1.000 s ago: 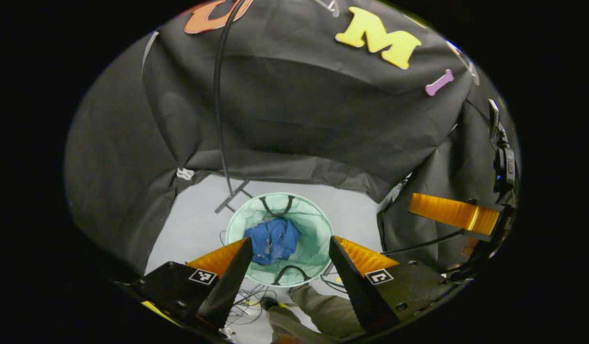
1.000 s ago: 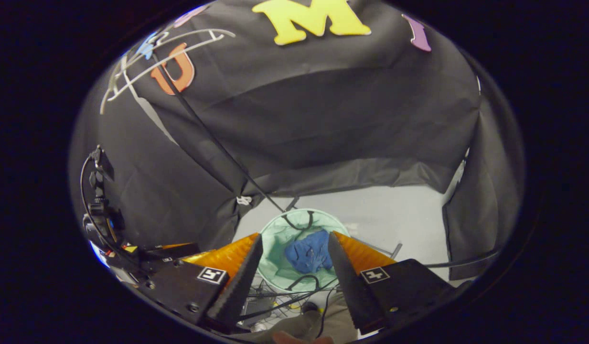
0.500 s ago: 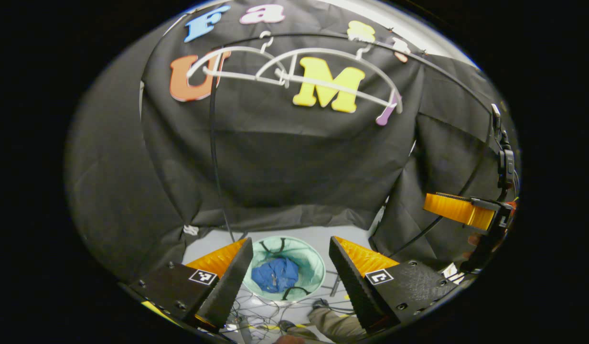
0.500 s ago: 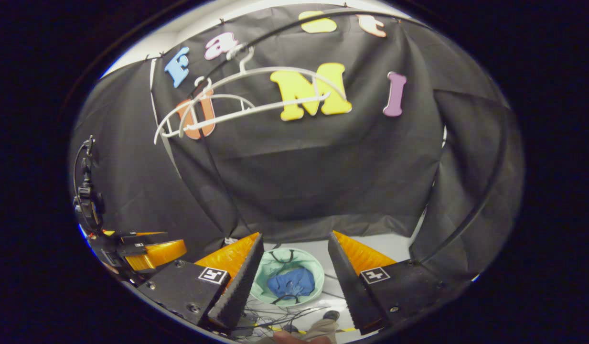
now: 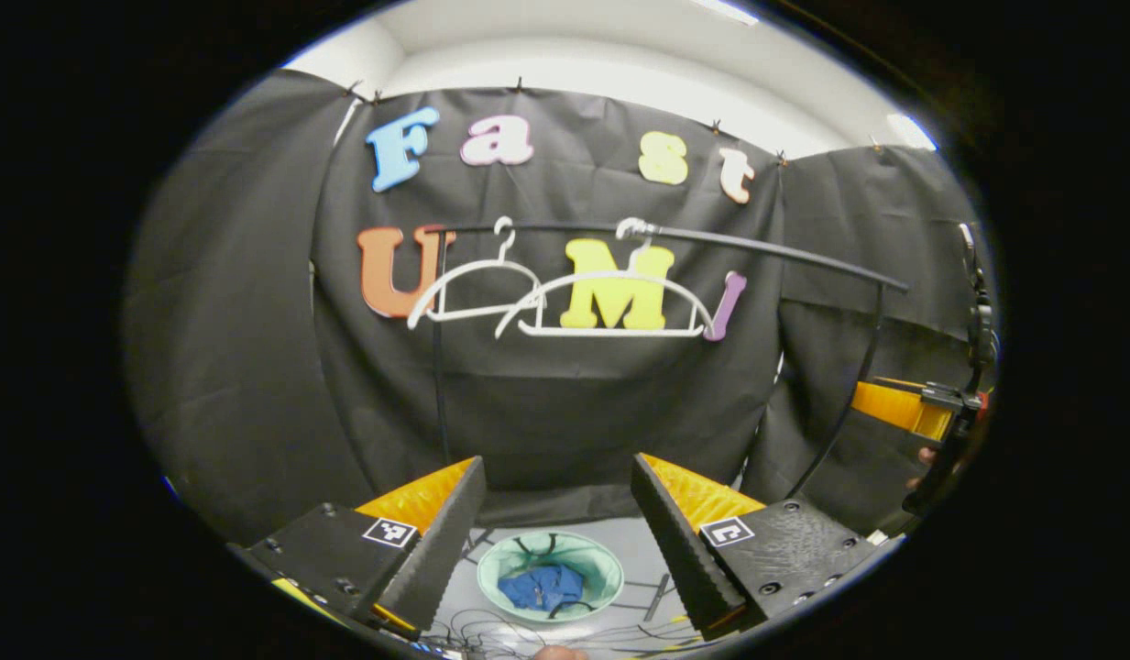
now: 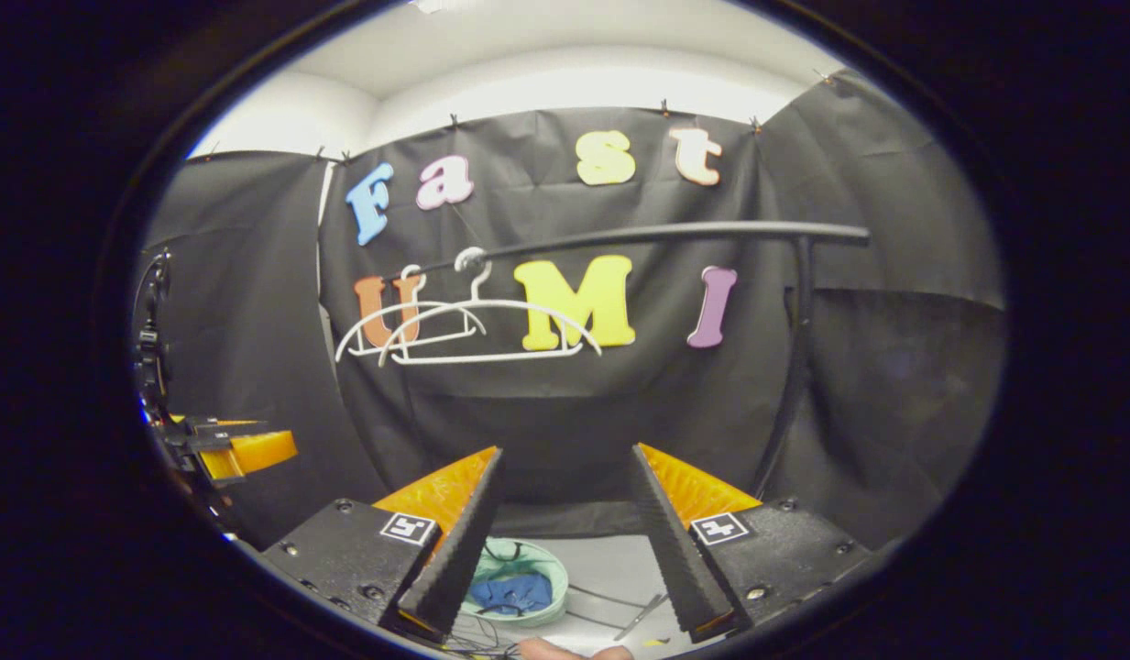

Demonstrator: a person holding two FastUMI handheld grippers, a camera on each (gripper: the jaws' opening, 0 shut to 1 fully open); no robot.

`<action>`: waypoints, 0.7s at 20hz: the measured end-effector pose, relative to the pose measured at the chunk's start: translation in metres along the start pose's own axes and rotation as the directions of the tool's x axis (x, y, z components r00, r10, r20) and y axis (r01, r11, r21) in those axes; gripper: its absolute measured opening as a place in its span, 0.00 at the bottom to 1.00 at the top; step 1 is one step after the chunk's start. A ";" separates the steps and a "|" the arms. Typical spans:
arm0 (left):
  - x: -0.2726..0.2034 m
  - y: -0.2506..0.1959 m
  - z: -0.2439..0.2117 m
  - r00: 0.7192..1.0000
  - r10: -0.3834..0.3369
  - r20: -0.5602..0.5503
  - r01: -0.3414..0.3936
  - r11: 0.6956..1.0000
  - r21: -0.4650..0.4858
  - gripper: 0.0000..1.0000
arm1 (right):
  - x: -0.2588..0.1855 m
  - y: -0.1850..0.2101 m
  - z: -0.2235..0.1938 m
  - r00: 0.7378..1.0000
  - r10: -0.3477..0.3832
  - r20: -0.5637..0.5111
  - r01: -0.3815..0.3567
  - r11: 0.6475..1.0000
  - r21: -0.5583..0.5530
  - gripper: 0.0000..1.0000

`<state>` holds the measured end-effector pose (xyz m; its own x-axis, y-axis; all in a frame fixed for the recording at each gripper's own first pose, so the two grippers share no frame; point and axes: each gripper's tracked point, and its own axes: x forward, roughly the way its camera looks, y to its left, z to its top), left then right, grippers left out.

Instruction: Grasp the clothes on the hanger with both hands and then place them into the laundry hamper below.

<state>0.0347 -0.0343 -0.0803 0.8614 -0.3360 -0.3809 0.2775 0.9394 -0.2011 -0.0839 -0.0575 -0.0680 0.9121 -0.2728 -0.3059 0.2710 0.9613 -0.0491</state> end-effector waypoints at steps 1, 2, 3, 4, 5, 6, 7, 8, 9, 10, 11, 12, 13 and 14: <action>-0.014 -0.006 0.006 1.000 0.017 0.026 -0.017 1.000 0.011 0.97 | -0.016 -0.009 0.005 1.000 0.001 0.015 -0.001 1.000 -0.005 0.87; -0.029 -0.015 0.010 0.998 0.030 0.055 -0.031 0.999 0.019 0.98 | -0.032 -0.018 0.011 0.999 0.009 0.036 -0.009 1.000 -0.010 0.88; -0.039 -0.023 0.016 0.996 0.036 0.083 -0.038 0.999 0.021 1.00 | -0.047 -0.028 0.016 0.998 0.013 0.053 -0.012 1.000 -0.020 0.89; -0.045 -0.030 0.024 0.993 0.046 0.105 -0.048 0.999 0.021 1.00 | -0.062 -0.038 0.021 0.997 0.020 0.071 -0.018 0.999 -0.028 0.88; -0.059 -0.039 0.033 0.989 0.057 0.134 -0.061 0.998 0.020 1.00 | -0.077 -0.047 0.027 0.996 0.025 0.088 -0.022 0.999 -0.035 0.88; -0.076 -0.051 0.039 0.986 0.063 0.157 -0.068 0.997 0.028 1.00 | -0.090 -0.056 0.033 0.994 0.027 0.106 -0.022 0.999 -0.040 0.87; -0.088 -0.059 0.046 0.982 0.066 0.179 -0.074 0.997 0.035 1.00 | -0.107 -0.066 0.039 0.992 0.030 0.126 -0.024 0.999 -0.045 0.88; -0.108 -0.072 0.052 0.977 0.069 0.204 -0.081 0.996 0.047 1.00 | -0.121 -0.074 0.045 0.988 0.032 0.150 -0.025 0.999 -0.048 0.88; -0.124 -0.084 0.059 0.971 0.074 0.227 -0.088 0.995 0.056 1.00 | -0.135 -0.081 0.052 0.983 0.037 0.180 -0.028 0.998 -0.051 0.88; -0.141 -0.095 0.066 0.965 0.076 0.252 -0.096 0.993 0.068 1.00 | -0.149 -0.088 0.060 0.977 0.043 0.209 -0.032 0.998 -0.055 0.89; -0.155 -0.104 0.072 0.958 0.075 0.276 -0.101 0.992 0.078 1.00 | -0.160 -0.093 0.065 0.971 0.050 0.236 -0.037 0.997 -0.061 0.87; -0.167 -0.112 0.076 0.951 0.074 0.302 -0.105 0.990 0.089 1.00 | -0.170 -0.098 0.071 0.965 0.056 0.256 -0.042 0.997 -0.062 0.87; -0.179 -0.117 0.082 0.941 0.084 0.326 -0.121 0.988 0.095 1.00 | -0.179 -0.102 0.074 0.961 0.065 0.271 -0.050 0.997 -0.059 0.87; -0.188 -0.121 0.084 0.936 0.092 0.340 -0.133 0.986 0.099 1.00 | -0.187 -0.104 0.079 0.956 0.074 0.285 -0.060 0.996 -0.059 0.87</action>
<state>-0.1252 -0.0789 0.0918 0.9763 -0.2054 -0.0684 0.2016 0.9777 -0.0585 -0.2588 -0.1095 0.0694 0.9795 -0.2001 -0.0247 0.1972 0.9765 -0.0871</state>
